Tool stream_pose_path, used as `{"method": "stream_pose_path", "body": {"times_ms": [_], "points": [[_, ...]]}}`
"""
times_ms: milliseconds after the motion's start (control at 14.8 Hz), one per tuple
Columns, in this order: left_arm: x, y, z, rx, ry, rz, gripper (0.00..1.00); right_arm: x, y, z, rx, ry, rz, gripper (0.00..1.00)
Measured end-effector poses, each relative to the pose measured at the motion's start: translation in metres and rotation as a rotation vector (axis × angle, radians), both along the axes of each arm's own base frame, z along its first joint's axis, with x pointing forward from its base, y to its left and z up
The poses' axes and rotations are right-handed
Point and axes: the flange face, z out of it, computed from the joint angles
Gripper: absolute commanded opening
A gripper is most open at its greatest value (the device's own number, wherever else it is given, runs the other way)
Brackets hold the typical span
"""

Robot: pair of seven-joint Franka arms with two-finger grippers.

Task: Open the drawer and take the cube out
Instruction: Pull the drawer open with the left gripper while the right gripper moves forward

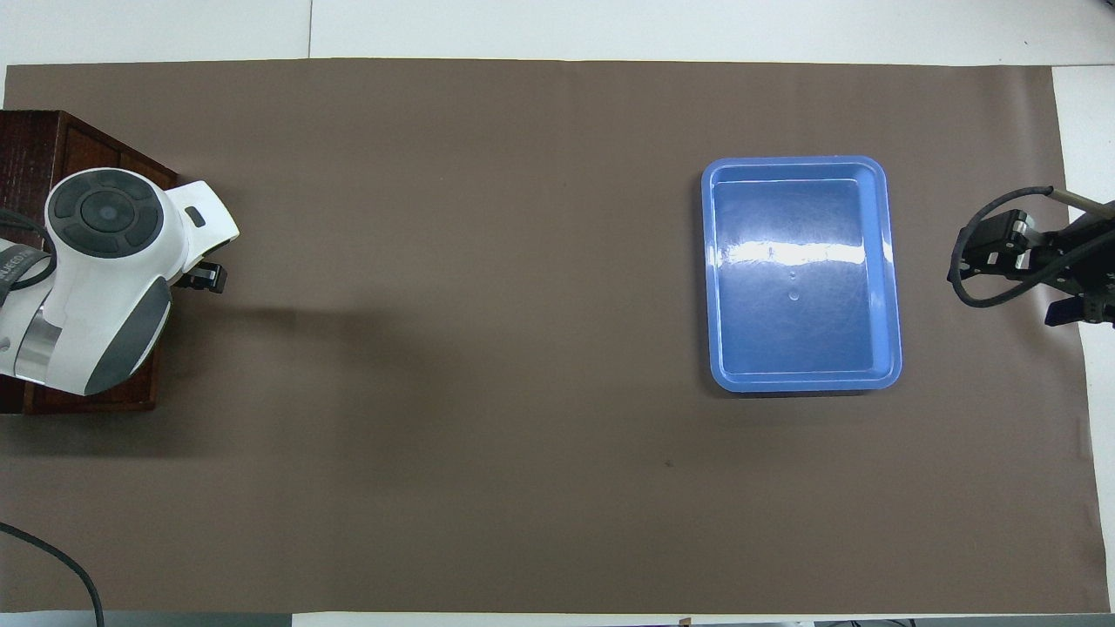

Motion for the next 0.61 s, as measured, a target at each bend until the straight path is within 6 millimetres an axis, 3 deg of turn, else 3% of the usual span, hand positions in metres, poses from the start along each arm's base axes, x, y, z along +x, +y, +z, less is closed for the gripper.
{"method": "stream_pose_path", "body": {"times_ms": [271, 610], "points": [[0.001, 0.005, -0.01, 0.001, 0.015, 0.007, 1.0, 0.002, 0.021, -0.006, -0.011, 0.014, -0.299, 0.99], [0.001, 0.005, -0.01, 0.002, 0.014, 0.006, 1.0, 0.017, 0.042, -0.033, 0.106, 0.118, -0.625, 0.98]]}}
